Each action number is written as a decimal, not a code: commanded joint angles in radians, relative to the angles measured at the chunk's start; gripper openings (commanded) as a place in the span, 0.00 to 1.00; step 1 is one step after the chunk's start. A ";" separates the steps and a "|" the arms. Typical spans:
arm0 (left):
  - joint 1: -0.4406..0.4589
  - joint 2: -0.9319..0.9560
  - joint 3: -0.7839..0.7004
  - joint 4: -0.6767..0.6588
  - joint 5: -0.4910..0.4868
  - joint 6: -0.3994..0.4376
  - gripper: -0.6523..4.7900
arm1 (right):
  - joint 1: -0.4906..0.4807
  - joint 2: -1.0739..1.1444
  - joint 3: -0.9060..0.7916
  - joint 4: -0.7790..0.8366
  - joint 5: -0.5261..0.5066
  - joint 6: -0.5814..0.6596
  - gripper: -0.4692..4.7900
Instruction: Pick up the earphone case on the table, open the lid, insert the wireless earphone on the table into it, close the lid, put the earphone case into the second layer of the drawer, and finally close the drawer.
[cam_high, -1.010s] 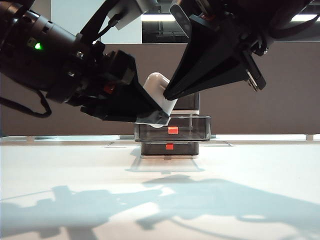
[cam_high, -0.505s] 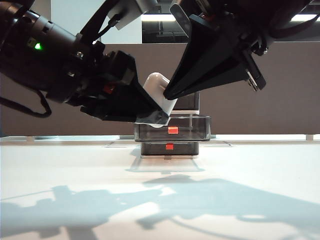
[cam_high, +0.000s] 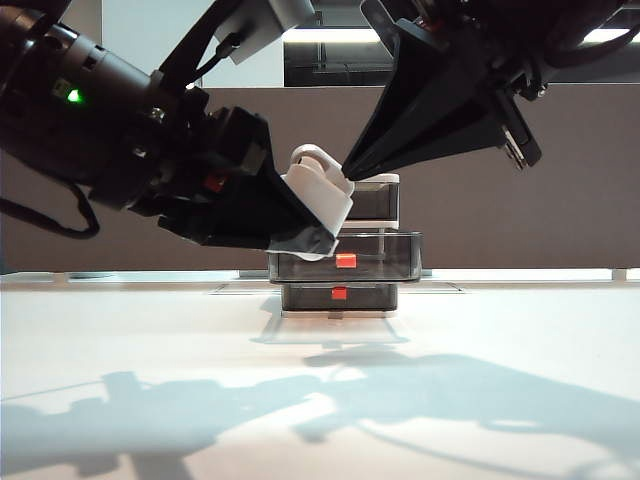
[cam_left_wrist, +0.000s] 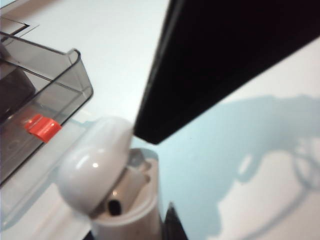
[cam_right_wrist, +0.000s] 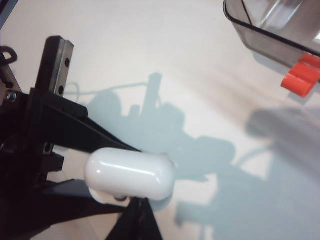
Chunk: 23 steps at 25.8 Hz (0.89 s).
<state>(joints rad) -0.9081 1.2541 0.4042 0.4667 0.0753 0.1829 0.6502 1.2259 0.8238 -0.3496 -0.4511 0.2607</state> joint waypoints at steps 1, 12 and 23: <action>-0.004 -0.002 0.006 0.021 0.022 0.002 0.21 | 0.001 -0.004 0.005 0.068 0.005 -0.003 0.09; -0.004 -0.002 0.006 0.040 0.022 -0.011 0.21 | 0.000 -0.011 0.016 0.105 0.034 -0.003 0.09; -0.004 -0.002 0.006 0.060 0.022 -0.423 0.21 | -0.140 -0.082 0.130 -0.251 0.232 -0.078 0.09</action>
<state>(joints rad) -0.9089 1.2537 0.4042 0.5068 0.0937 -0.1917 0.5331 1.1576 0.9417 -0.5621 -0.2420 0.2184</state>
